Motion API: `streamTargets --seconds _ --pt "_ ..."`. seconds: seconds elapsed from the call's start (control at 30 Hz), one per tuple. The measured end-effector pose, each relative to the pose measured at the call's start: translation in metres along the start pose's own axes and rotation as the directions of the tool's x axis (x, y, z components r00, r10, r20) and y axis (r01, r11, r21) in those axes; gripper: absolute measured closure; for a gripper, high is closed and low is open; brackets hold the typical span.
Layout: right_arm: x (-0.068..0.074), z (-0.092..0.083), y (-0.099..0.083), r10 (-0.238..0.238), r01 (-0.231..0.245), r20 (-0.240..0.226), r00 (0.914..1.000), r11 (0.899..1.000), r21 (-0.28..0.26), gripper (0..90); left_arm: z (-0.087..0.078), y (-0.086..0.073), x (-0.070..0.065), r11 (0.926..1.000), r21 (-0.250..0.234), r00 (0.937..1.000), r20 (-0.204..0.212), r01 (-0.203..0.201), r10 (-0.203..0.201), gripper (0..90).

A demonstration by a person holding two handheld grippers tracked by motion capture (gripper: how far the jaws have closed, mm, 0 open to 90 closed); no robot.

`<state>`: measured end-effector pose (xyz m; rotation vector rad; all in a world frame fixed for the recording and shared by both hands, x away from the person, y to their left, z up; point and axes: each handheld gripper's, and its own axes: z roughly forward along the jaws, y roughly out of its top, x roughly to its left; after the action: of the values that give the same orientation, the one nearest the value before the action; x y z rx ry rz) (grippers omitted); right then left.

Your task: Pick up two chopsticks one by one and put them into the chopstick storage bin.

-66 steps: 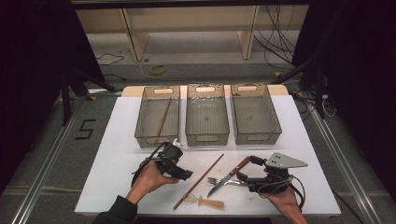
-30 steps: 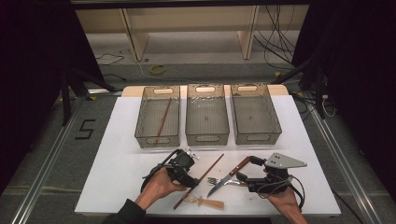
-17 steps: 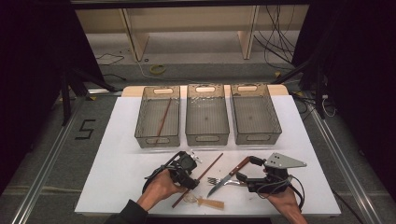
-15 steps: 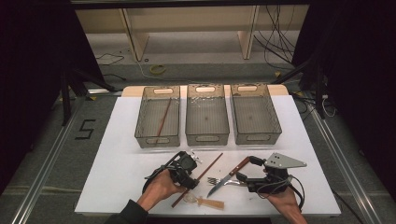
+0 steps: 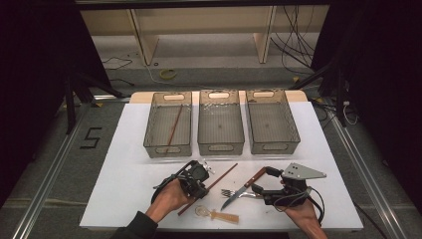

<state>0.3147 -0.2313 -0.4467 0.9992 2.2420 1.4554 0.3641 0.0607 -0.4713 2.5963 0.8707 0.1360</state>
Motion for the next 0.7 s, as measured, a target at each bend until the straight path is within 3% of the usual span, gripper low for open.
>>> streamTargets --seconds 0.23,0.7 --pt "0.0001 0.0002 0.0000 -0.001 0.001 -0.001 1.0000 1.000 0.001 21.5 -0.0001 0.0021 0.0003 0.9997 0.022 1.0000 -0.001 -0.007 0.007 81.3" --pt "0.0003 -0.0003 0.0003 0.000 0.000 -0.001 1.0000 1.000 -0.003 21.6 -0.0011 -0.0001 0.0013 0.9994 0.004 0.9994 0.008 -0.033 0.033 83.9"
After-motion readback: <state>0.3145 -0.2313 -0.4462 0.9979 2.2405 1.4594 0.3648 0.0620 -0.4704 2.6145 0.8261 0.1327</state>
